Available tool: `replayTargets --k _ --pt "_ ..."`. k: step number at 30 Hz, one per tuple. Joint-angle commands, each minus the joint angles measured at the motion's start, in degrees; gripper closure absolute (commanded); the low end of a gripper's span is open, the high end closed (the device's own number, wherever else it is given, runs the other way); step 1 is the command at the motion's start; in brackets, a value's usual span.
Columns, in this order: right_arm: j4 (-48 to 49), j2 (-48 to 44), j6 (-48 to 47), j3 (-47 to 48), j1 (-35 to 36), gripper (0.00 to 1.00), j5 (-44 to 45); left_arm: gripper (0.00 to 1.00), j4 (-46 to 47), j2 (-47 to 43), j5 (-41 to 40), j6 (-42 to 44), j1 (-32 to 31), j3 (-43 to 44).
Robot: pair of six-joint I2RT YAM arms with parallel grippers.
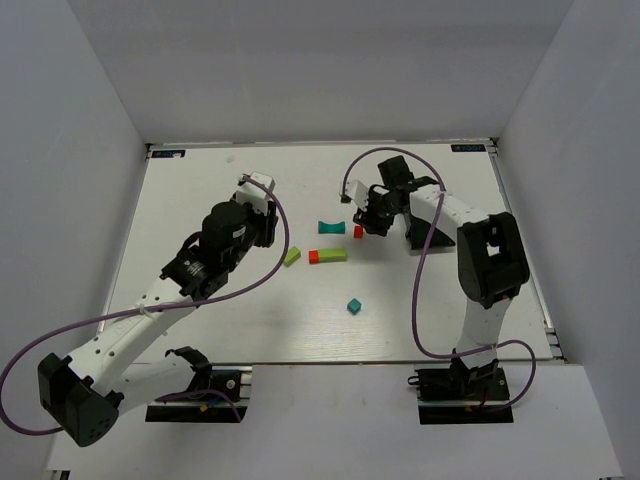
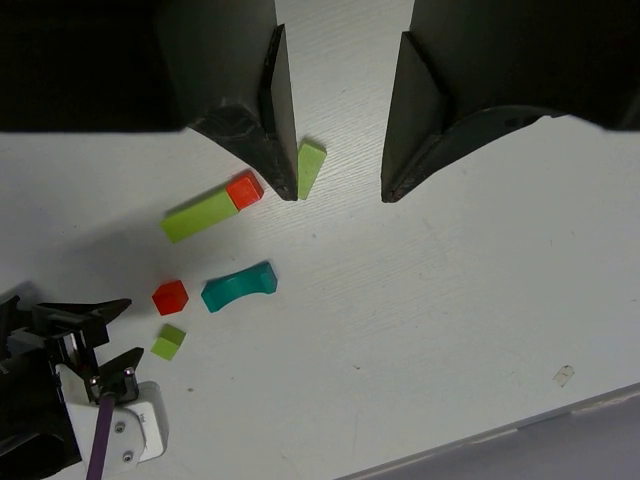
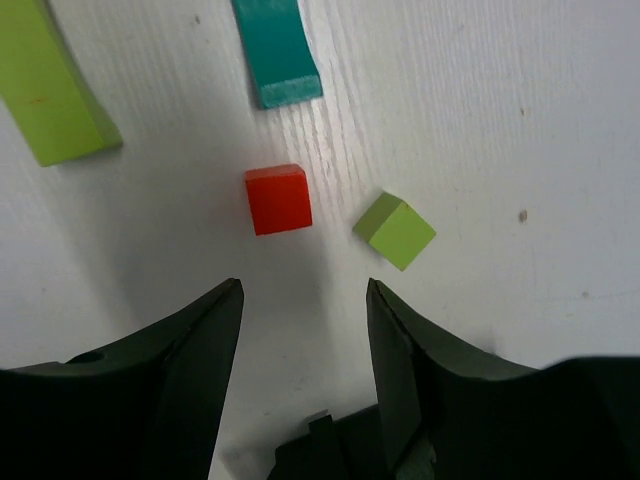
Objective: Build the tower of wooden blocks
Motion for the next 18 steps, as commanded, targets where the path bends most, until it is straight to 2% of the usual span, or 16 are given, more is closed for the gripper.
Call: replayTargets --k 1,7,13,18 --pt "-3.59 0.28 -4.47 4.19 0.22 0.41 -8.07 0.5 0.81 -0.45 1.31 0.06 0.36 -0.42" --pt "-5.9 4.49 -5.64 8.75 1.01 0.41 -14.93 0.5 0.81 -0.45 1.31 0.06 0.36 -0.42" --pt "-5.28 9.77 -4.84 13.33 2.51 0.41 -14.23 0.5 0.81 -0.45 1.31 0.06 0.36 -0.42" --pt "-3.87 11.62 -3.79 15.44 2.6 0.36 -13.71 0.49 0.81 -0.45 1.84 0.06 0.36 -0.42"
